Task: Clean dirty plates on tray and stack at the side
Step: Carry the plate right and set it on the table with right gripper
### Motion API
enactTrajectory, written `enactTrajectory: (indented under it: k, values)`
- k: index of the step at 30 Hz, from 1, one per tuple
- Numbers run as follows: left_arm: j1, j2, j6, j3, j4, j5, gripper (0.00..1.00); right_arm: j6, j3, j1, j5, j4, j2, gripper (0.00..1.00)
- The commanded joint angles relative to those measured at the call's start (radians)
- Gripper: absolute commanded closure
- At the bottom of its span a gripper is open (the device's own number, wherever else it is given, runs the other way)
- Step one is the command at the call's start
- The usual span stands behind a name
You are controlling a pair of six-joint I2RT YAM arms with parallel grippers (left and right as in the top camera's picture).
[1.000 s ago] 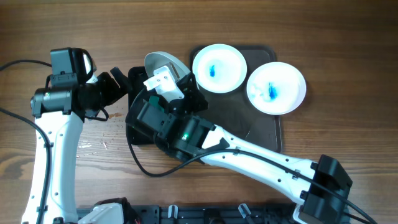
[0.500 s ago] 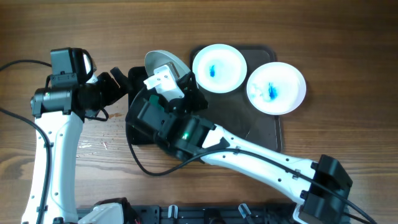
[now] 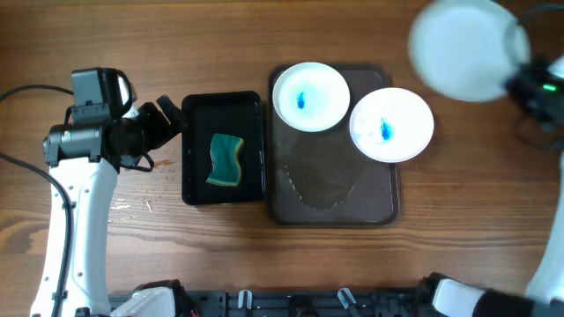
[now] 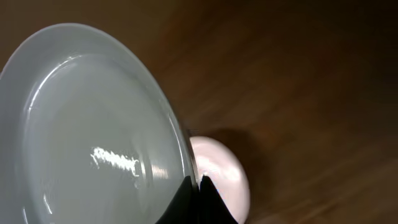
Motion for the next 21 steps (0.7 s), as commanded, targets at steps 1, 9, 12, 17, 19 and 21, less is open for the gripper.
enactTrajectory:
  k: [1,9,12,17,19,21]
  values:
    - [0.005,-0.007,-0.002,0.015,0.002,0.012,0.00,0.058,-0.082,-0.222,0.120,0.003,0.129,0.95]
    - [0.005,-0.007,-0.002,0.015,0.002,0.012,0.00,0.003,-0.132,-0.197,0.327,0.023,0.411,0.95]
    - [0.005,-0.007,-0.002,0.015,0.002,0.012,0.00,0.004,-0.140,-0.090,0.361,0.004,0.492,0.96]
    - [0.005,-0.007,-0.002,0.015,0.002,0.012,0.00,0.043,-0.248,0.116,0.494,0.004,0.513,0.96]
    - [0.005,-0.007,-0.002,0.015,0.002,0.012,0.00,0.069,-0.248,0.159,0.534,-0.045,0.492,0.89]
    - [0.005,-0.007,-0.002,0.015,0.002,0.012,0.00,0.137,-0.248,0.182,0.599,-0.091,0.439,0.57]
